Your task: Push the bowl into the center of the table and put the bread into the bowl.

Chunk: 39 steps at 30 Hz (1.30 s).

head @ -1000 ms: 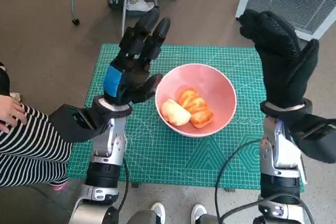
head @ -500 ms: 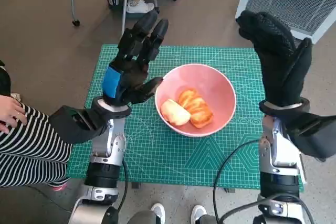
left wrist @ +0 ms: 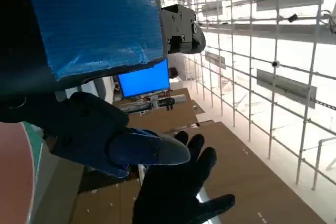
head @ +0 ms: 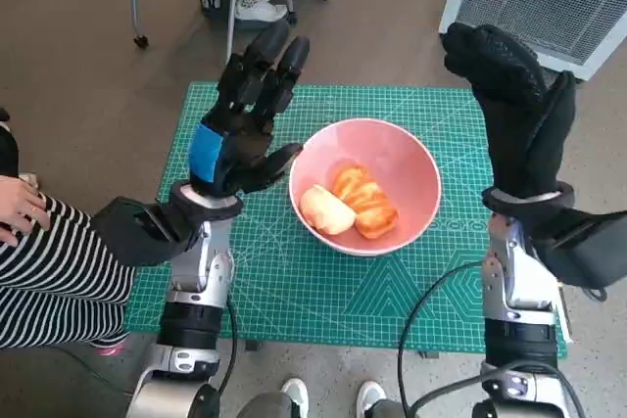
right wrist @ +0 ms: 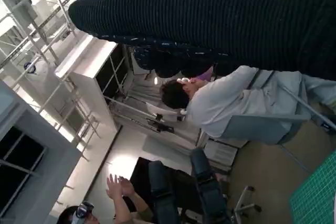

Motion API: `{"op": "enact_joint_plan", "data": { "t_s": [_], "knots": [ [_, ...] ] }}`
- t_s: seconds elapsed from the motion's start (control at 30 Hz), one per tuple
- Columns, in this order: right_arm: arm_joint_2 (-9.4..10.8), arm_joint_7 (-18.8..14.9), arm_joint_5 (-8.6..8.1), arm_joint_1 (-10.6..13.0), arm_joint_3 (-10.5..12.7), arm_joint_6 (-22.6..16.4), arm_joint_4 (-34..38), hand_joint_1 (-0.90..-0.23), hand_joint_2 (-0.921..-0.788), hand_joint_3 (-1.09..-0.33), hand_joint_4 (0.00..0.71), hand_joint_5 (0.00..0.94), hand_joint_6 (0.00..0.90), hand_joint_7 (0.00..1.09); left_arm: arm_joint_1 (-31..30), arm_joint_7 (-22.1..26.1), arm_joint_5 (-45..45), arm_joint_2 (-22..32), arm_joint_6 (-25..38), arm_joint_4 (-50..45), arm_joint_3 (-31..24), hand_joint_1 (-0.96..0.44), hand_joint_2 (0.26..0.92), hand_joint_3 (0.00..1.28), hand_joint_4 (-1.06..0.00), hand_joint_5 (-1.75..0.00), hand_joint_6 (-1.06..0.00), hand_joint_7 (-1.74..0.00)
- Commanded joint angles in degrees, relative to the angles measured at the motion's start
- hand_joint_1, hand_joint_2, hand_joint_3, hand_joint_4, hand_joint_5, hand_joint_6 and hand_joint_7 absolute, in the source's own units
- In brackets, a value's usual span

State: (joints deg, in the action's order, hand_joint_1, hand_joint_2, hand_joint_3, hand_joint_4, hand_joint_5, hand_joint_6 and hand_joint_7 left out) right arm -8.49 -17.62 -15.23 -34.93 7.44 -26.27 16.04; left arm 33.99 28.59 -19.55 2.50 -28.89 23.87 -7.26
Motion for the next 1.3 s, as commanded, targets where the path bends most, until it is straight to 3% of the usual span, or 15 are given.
{"op": "enact_joint_plan", "data": {
  "t_s": [0.03,1.3],
  "knots": [
    [0.36,-0.50,0.41,0.72,-0.35,0.26,0.66,-0.667,-0.921,-0.685,0.154,0.000,0.088,0.43,1.34,0.25,0.45,0.65,-1.49,0.73,-0.30,-0.52,0.921,0.22,-0.11,-0.01,0.00,-0.40],
    [0.76,-1.49,-0.24,3.62,-0.88,0.22,-2.20,-0.646,-0.921,-0.687,0.151,0.000,0.084,0.43,4.17,-0.44,1.65,1.26,-3.11,2.97,-0.22,-0.53,0.921,0.22,-0.11,-0.01,0.00,-0.40]
  ]
}}
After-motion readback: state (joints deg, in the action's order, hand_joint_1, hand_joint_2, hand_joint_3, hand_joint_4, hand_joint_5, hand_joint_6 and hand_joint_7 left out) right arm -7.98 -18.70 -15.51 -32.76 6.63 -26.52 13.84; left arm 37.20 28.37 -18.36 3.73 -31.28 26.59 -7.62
